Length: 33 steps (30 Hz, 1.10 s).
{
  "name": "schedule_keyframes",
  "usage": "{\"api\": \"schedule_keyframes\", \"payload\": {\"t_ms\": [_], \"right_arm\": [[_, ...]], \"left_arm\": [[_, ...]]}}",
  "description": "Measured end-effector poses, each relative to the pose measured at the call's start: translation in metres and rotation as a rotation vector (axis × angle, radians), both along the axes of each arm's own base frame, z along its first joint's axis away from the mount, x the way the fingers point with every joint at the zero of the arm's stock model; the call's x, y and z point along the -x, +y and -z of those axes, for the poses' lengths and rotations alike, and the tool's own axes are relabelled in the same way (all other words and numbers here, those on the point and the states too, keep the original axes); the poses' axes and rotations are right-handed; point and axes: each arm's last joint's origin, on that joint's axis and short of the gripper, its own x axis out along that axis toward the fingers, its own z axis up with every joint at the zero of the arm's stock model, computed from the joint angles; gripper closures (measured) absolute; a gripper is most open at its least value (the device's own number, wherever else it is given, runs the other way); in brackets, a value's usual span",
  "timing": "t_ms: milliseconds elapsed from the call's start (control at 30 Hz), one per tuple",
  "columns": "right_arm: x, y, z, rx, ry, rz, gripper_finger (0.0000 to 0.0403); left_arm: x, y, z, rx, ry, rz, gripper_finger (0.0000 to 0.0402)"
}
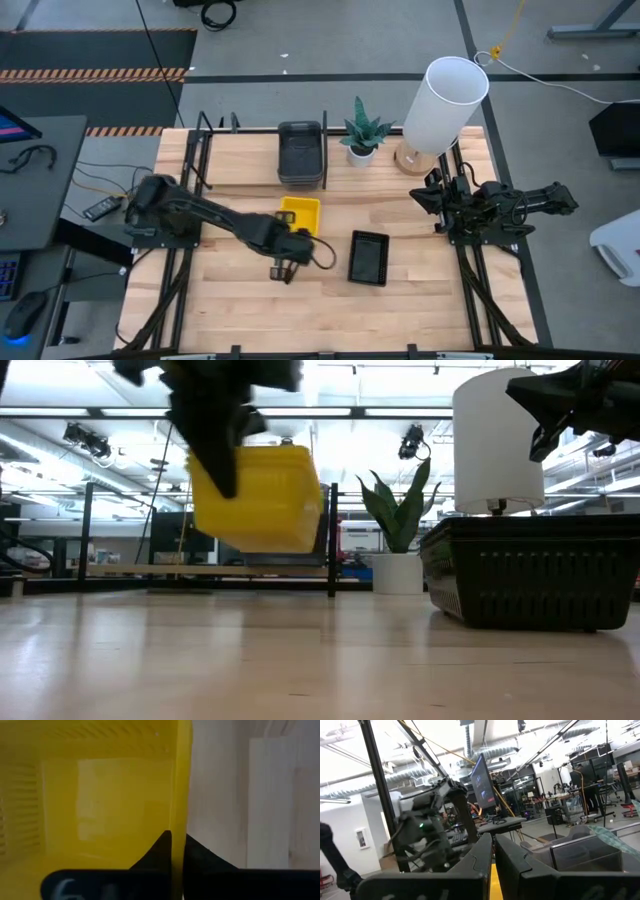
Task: Stack baskets on shelf by color
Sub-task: Put the stacked yellow bins on the shelf
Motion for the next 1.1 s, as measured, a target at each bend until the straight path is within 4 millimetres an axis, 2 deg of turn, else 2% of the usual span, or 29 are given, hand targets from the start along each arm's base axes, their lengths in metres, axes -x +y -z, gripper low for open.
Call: {"api": "schedule_keyframes", "payload": {"t_ms": [233,500,733,900,1100], "right_arm": [[0.000,0.000,0.000,0.000,0.000,-0.001,0.0376],[0.000,0.000,0.000,0.000,-0.003,-0.001,0.0376],[0.000,0.000,-0.001,0.000,-0.006,-0.001,0.0376],[0.000,0.000,-0.001,-0.001,-0.007,-0.001,0.0376],[0.000,0.000,-0.001,0.000,-0.007,-0.001,0.0376]], "left_arm": [[0.056,0.018,0.001,0.010,-0.015,-0.124,0.0385],[0.096,0.044,0.003,-0.072,0.078,-0.293,0.0385],[0.099,0.071,0.014,-0.172,0.159,-0.222,0.0385],[0.098,0.104,0.028,-0.232,0.207,-0.174,0.0385],[0.092,0.142,0.031,-0.222,0.178,-0.144,0.0385]]}}
